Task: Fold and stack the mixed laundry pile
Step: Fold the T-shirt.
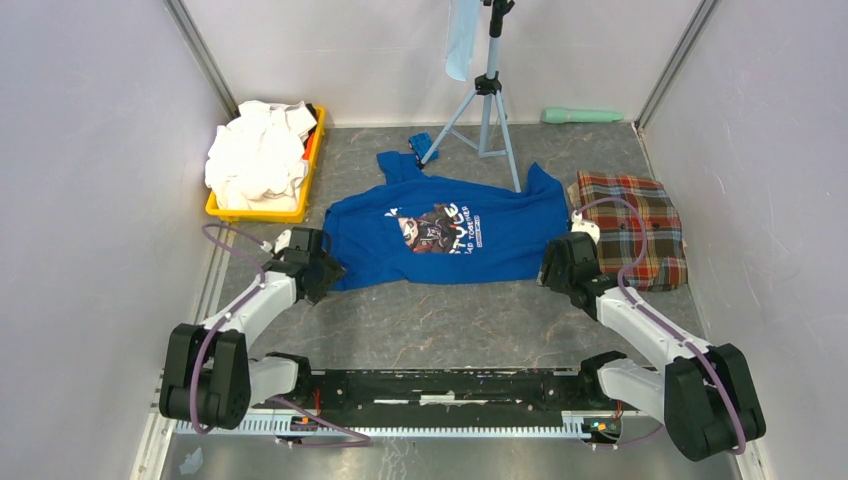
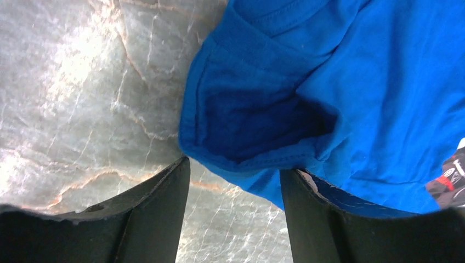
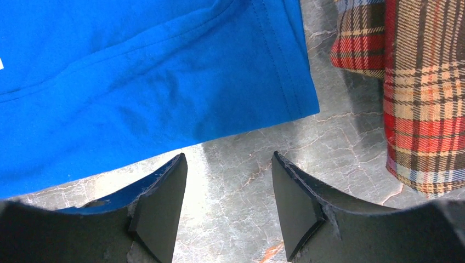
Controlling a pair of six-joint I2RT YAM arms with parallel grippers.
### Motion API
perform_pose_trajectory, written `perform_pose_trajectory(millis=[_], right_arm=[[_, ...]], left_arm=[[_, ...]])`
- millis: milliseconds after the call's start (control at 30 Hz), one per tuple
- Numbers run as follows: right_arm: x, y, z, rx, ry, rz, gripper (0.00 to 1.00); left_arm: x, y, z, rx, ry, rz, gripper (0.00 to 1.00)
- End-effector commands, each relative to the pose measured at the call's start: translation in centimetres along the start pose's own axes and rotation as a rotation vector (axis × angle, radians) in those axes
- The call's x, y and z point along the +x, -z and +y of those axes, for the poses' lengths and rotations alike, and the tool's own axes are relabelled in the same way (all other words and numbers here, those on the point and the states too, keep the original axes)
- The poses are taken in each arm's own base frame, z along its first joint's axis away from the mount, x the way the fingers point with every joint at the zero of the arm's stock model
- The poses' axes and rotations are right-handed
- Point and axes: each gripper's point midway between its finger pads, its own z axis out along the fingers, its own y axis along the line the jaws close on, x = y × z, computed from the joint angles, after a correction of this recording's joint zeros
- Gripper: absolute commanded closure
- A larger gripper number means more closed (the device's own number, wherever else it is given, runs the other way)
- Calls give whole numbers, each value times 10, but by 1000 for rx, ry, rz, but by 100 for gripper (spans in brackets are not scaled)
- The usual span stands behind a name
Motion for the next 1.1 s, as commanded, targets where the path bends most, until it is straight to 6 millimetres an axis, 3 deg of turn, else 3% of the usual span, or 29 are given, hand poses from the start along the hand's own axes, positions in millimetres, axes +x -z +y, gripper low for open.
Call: perform_pose_trajectory(millis=[0, 167, 233, 300, 367, 800, 1067], right_arm=[[-4, -4, -1, 14, 15, -25, 36], [-1, -8, -4, 29, 15, -16, 36], [0, -10, -3, 31, 12, -13, 37], [-1, -11, -5, 40, 8, -14, 37], [-5, -12, -9, 59, -3, -25, 37], [-7, -17, -14, 67, -62, -48, 39], [-12, -13, -16, 62, -107, -92, 40]], left_arm=[[-4, -16, -7, 36, 68, 5, 31], [-5, -28, -4, 21, 70, 16, 33], [-7, -29, -7, 34, 60, 7, 43], [-10, -26, -11, 56, 42, 0, 60], [-14, -21, -12, 64, 32, -12, 66], [-42, 13, 8, -1, -10, -146, 82], [-41, 9, 13, -6, -17, -142, 84]])
